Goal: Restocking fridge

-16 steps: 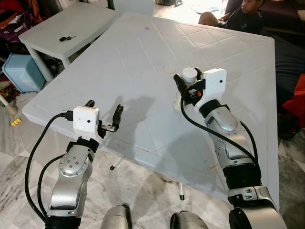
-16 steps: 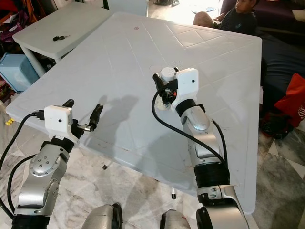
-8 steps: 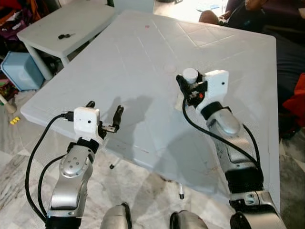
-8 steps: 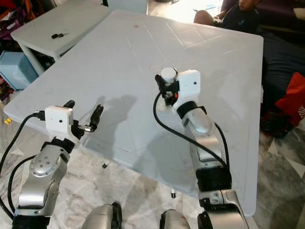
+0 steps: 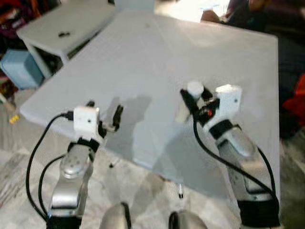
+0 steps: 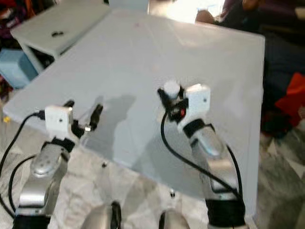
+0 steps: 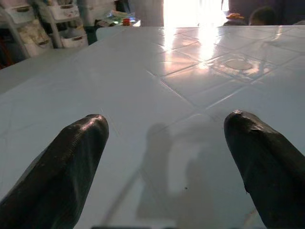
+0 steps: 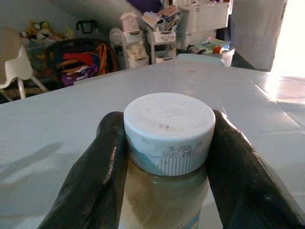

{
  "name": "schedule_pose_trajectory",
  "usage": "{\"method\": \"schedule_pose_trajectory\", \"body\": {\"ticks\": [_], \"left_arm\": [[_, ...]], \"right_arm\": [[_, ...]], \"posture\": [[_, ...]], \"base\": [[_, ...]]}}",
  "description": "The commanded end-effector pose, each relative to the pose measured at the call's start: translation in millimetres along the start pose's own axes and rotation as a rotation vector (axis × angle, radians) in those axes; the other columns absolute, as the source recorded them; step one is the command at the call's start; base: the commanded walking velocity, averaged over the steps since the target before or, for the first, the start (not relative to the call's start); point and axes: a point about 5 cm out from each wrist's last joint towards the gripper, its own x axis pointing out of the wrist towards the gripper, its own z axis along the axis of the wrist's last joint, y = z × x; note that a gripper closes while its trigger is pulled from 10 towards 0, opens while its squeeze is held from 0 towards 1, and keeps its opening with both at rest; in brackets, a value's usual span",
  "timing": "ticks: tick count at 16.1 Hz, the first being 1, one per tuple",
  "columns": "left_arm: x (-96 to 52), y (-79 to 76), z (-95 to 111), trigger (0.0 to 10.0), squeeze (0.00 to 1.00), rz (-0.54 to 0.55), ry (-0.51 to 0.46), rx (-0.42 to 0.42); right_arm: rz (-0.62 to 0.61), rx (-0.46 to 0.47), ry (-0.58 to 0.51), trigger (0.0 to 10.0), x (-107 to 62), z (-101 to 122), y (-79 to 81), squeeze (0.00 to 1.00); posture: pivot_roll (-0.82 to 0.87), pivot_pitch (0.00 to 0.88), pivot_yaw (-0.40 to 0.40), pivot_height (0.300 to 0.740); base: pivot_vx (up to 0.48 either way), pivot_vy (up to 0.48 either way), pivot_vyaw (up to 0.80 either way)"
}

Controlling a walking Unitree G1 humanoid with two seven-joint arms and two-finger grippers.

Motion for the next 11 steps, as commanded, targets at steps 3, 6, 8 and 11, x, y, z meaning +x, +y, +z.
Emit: {"method": "schedule_pose_trajectory", "body": {"ticks": [3,6,8,11], "left_arm": [[8.7,3.4,-7.0,10.0,0.00,0.052,0.059,0.014],[14.3,5.8,-3.4,10.0,0.00,0.084,0.043,0.008],[13.4,4.4,-5.3,10.0,0.00,0.091,0.045,0.014],[11.2,2.0,-12.1,10.0,0.00,0.116,0.064,-0.030]], "right_arm": [[0.008,0.030,0.039,10.0,-2.3,-2.4,9.6,0.00],[-0.026,-0.002,-0.015,10.0,-2.8,4.3,15.4,0.00],[-0.032,-0.031,-0.036,10.0,-4.1,4.9,21.3,0.00],[-0.071,-0.012,-0.039,10.0,-4.8,2.2,20.4,0.00]], "posture": [[0.00,0.095,0.033,0.740],[0.00,0.084,0.024,0.740],[0.00,0.073,0.017,0.740],[-0.01,0.051,0.012,0.740]], "base": [[0.000,0.000,0.00],[0.000,0.000,0.00],[0.000,0.000,0.80],[0.000,0.000,0.80]]}}
